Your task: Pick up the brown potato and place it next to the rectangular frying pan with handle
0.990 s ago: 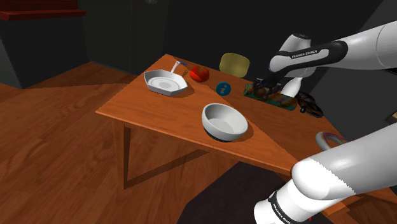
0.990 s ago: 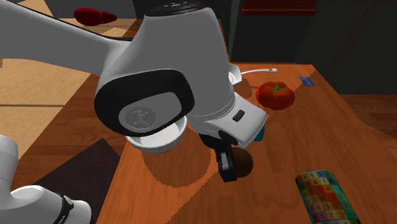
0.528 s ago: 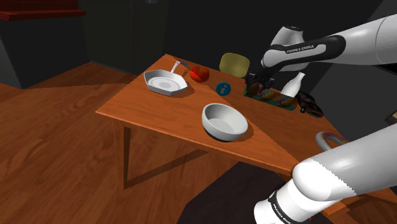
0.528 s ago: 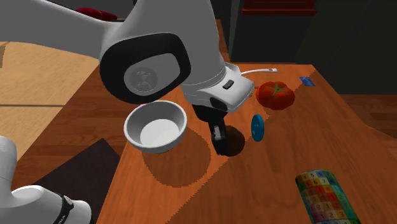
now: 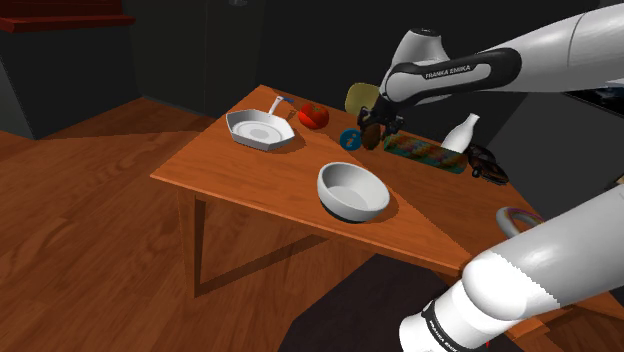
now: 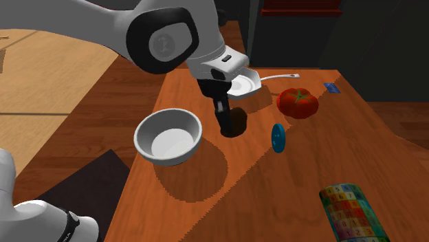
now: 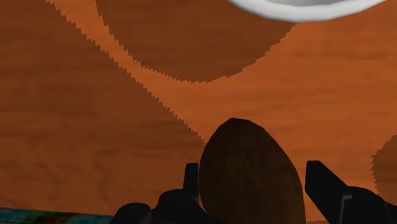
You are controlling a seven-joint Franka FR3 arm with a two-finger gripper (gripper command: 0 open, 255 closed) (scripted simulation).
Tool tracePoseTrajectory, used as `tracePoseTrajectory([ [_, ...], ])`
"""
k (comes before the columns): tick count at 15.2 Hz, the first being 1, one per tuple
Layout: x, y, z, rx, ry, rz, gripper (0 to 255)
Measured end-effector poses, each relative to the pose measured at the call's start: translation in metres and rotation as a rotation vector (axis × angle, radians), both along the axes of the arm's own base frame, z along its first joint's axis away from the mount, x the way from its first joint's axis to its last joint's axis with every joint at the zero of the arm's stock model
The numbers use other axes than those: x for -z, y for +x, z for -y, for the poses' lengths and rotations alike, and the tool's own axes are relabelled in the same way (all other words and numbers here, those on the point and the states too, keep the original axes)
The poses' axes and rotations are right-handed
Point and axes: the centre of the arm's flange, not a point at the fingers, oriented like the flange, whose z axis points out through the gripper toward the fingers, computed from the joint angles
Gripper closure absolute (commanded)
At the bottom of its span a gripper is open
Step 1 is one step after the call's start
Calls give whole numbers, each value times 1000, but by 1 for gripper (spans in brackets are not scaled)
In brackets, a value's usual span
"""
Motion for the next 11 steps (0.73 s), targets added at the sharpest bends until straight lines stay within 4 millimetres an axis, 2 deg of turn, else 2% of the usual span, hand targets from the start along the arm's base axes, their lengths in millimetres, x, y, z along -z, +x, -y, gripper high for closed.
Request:
tracePoseTrajectory([
  [9,0,69,-94,1,1,0,255],
  [11,1,82,-120,0,0,0,255],
])
